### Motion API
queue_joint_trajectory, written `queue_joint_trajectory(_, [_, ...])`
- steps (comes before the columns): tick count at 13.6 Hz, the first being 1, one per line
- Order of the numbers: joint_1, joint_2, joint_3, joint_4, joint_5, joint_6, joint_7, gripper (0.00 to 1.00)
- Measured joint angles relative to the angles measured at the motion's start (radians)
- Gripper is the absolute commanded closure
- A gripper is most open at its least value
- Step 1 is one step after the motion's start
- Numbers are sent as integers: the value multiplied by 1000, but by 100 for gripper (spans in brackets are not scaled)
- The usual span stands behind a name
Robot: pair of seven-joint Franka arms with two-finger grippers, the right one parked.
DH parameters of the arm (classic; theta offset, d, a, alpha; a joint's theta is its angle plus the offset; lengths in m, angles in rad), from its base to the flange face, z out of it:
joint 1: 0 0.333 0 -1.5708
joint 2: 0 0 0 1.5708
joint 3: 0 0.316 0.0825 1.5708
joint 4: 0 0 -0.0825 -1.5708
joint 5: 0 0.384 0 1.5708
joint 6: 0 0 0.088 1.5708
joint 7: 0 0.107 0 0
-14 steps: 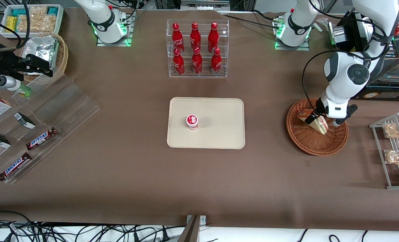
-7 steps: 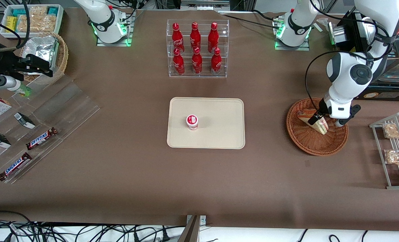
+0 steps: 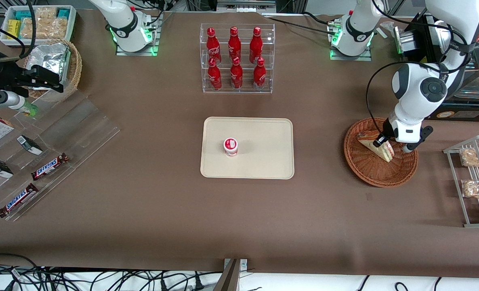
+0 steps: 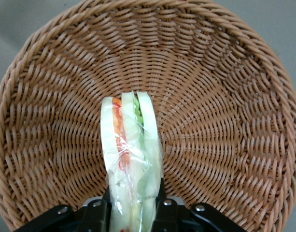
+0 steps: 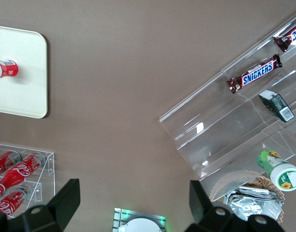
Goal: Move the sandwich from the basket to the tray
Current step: 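Lower the left gripper and close it on the sandwich, then lift the sandwich out of the basket with the left gripper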
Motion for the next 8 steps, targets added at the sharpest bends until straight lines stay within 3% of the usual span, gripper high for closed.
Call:
queue_joint_trajectory(2, [0,-12,0,45,0,-69,0,100])
queue_joint_trajectory(8, [-11,-49,-43,442,0,-612,44,100])
